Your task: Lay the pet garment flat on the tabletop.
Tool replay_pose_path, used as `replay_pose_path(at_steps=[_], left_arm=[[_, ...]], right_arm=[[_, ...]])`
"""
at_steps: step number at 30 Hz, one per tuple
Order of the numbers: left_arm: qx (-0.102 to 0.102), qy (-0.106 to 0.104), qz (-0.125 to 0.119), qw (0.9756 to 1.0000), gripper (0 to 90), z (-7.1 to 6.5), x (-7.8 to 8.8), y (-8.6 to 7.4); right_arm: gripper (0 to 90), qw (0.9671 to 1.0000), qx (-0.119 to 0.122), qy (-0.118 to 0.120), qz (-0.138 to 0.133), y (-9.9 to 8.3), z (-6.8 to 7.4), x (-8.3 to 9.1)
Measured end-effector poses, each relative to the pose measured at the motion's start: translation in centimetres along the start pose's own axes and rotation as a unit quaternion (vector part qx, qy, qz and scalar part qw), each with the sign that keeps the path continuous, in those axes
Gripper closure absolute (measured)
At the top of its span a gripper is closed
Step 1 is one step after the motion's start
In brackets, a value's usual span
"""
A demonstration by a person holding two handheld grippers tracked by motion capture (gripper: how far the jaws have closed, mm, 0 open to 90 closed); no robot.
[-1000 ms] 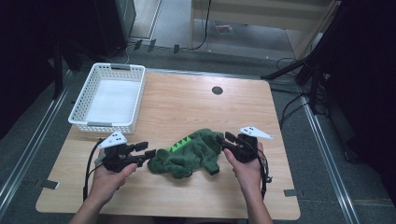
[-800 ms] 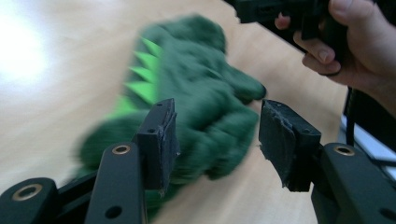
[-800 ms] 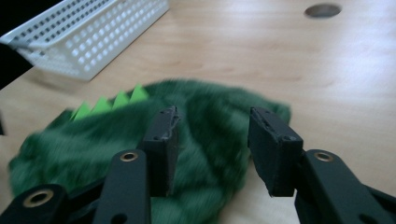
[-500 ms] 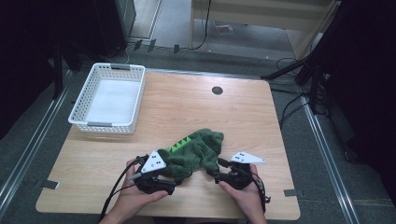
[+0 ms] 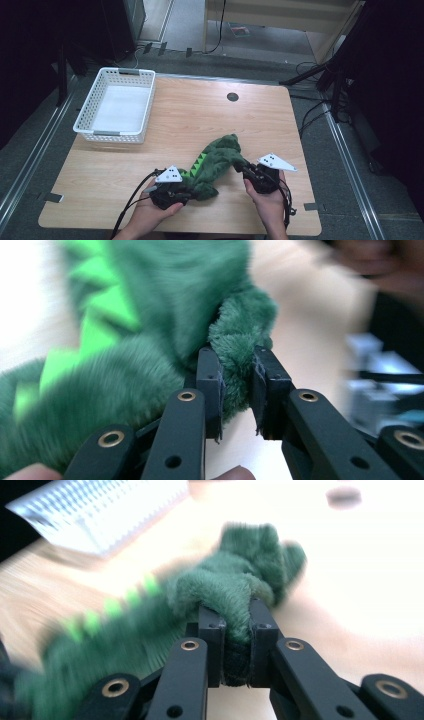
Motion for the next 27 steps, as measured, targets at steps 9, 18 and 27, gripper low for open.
replay_pose_path(at_steps=[9, 18, 27], left_arm=[[0.066, -0.003, -0.023, 0.9976, 58.7, 4.5, 4.1, -0.1], [0.131, 0.086, -0.099, 0.9827, 42.1, 9.9, 8.6, 1.4], [0.14, 0.212, -0.103, 0.9616, 35.1, 13.0, 5.4, 4.4]], right_arm=[[51.4, 0.9809, 0.122, 0.144, 0.048, 4.0, 9.6, -5.8], [43.5, 0.9959, -0.022, 0.086, 0.017, 2.8, 1.6, -4.1], [42.9, 0.9831, -0.052, 0.064, 0.164, -3.6, 0.0, -6.9]])
Point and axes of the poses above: each handheld gripper's, and its own axes: x roughly backward along the jaws, y roughly out of its top, z roughly to its left, the point moved 9 cm from there along -x, roughly forward along the jaws, and after that the axes turned 1 degree about -y, right-handed, at the moved point
